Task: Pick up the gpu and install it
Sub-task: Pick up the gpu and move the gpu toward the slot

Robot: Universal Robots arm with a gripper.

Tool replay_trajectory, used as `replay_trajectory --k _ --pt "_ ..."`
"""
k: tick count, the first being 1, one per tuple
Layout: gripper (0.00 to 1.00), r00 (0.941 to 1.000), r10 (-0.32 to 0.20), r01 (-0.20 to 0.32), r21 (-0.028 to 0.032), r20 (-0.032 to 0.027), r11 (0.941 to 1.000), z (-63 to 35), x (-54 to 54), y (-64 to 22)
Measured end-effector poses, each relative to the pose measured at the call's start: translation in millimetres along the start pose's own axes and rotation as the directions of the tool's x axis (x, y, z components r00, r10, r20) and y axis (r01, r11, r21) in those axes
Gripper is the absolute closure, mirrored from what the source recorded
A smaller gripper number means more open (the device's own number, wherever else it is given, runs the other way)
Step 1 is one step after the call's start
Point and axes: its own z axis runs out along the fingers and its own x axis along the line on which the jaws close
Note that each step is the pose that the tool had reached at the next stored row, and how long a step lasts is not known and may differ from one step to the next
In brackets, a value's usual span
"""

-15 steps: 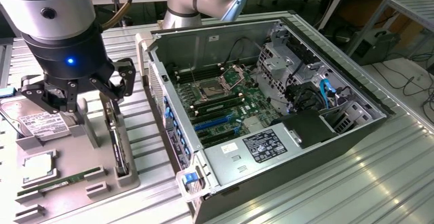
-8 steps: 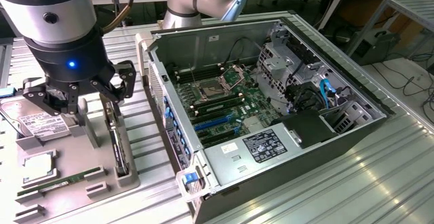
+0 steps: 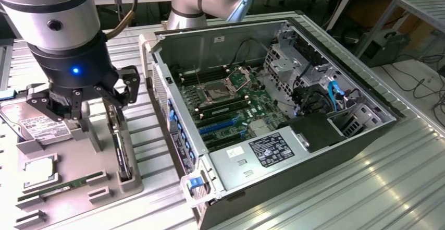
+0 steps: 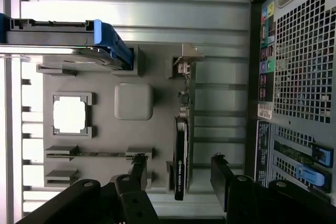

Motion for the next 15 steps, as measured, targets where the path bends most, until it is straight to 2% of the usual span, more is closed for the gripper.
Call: replay_trajectory --k 15 --pt "0.39 1.0000 0.000 0.000 0.0000 0.0000 1.0000 28.3 -1.7 -3.4"
